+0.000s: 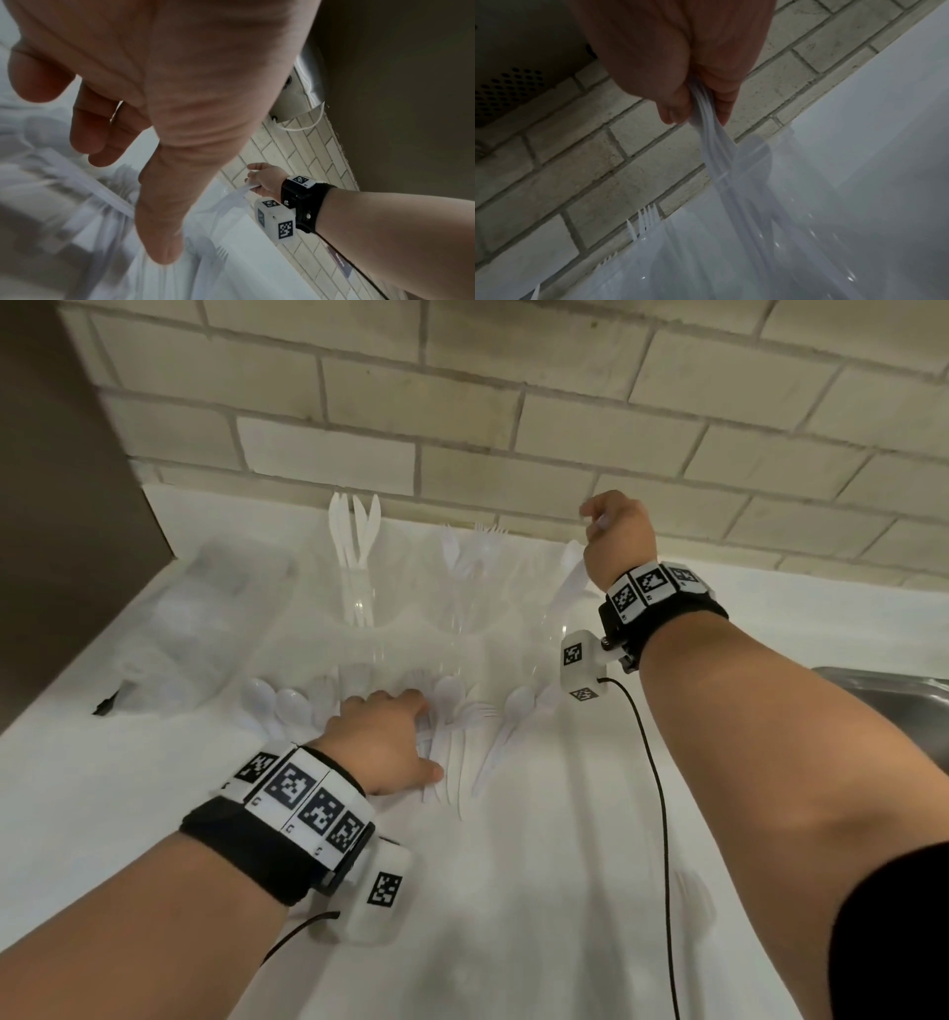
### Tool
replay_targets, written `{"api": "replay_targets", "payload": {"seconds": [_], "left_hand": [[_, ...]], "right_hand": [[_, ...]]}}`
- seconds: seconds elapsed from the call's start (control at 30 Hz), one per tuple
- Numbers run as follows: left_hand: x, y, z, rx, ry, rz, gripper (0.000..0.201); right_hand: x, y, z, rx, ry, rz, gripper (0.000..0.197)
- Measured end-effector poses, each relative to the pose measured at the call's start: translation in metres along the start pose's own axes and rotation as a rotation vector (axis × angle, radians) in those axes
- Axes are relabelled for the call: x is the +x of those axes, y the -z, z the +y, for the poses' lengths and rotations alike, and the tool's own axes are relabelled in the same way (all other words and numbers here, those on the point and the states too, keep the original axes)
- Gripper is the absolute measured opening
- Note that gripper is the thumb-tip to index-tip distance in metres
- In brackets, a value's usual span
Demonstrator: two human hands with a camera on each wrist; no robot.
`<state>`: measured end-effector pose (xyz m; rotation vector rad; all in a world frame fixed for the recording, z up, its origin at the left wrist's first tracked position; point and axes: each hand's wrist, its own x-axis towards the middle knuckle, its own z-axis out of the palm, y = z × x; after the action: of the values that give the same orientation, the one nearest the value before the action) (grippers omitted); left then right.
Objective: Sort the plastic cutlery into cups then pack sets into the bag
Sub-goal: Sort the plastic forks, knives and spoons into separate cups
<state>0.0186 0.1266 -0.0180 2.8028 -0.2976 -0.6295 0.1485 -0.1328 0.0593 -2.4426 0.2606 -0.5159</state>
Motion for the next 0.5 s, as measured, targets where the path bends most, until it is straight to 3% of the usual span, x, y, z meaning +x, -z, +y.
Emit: {"api": "replay_targets", "payload": {"seconds": [0.13,0.37,0.5], "left_hand": [[0.002,-0.004,0.01,0.064,0.027,0.012,0.084],[0.005,-0.011,0.028,0.102,0.036,0.068,0.092],[0.004,-0.017,0.036,0.147,0.025,0.062,0.098]], "right_hand": [[0.0,0.005,-0.002,-0.049,-0.003,-0.067,0.042],[-0.028,0.035,-0.028,-0.15,0.041,0.015,0.032],[-0.079,0.056,-0.03,-0.478,-0.022,-0.3,0.038]]}}
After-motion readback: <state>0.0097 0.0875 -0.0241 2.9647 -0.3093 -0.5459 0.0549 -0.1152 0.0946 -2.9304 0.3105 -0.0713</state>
